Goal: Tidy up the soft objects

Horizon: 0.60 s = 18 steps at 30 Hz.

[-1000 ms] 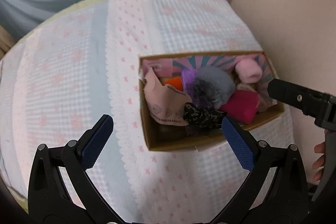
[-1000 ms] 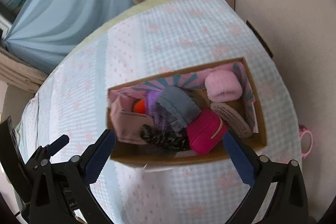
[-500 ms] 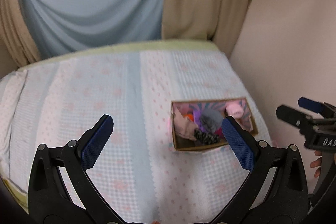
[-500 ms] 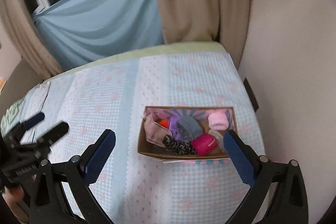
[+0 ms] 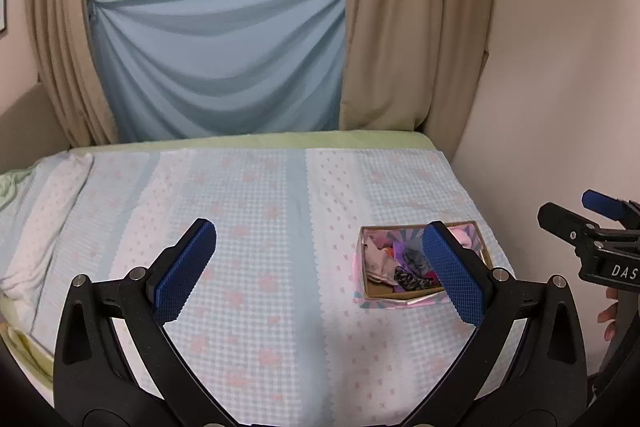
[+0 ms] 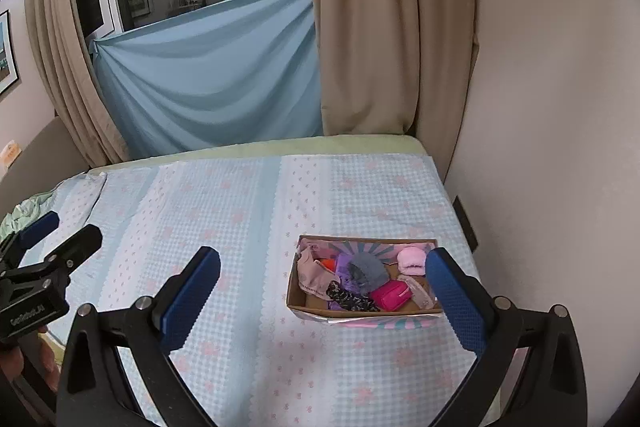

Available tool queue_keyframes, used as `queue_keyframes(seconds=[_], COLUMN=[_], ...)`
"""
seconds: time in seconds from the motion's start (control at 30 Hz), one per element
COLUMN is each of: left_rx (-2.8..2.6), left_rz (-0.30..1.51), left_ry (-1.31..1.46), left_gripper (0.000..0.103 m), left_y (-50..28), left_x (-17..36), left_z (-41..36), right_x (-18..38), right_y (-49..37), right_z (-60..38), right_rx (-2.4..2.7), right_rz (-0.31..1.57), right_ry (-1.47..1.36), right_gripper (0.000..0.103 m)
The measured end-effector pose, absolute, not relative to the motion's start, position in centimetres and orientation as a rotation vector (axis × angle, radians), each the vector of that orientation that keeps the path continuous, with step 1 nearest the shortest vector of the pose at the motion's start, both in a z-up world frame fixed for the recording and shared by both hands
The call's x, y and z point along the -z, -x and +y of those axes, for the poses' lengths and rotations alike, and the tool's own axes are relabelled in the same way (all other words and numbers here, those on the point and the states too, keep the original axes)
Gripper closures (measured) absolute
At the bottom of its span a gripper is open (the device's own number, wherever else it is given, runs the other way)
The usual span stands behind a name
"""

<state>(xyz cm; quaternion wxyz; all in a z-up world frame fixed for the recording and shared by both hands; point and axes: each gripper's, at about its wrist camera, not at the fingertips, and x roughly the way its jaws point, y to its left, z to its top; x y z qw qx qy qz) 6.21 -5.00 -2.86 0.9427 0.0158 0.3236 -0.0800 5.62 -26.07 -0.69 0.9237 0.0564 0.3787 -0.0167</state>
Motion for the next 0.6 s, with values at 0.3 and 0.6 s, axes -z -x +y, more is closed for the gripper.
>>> queue_keyframes(seconds=[0.3,0.6], left_rx=[0.157,0.148], left_rz=[0.622,0.6], left_ry=[-0.034,-0.044], left_gripper=[0.0,0.0], left_y=[-4.8,-4.3], left_x=[2.0,1.8], left_z=[-4.9,-5.1], right_x=[0.6,-0.1], right_y=[-4.3,-4.0], right_z=[-25.4,-25.3], right_rx=[0.054,0.066], right_rz=[0.744,0.722], right_ry=[-0.107,-0.093], right_gripper=[0.001,0.001])
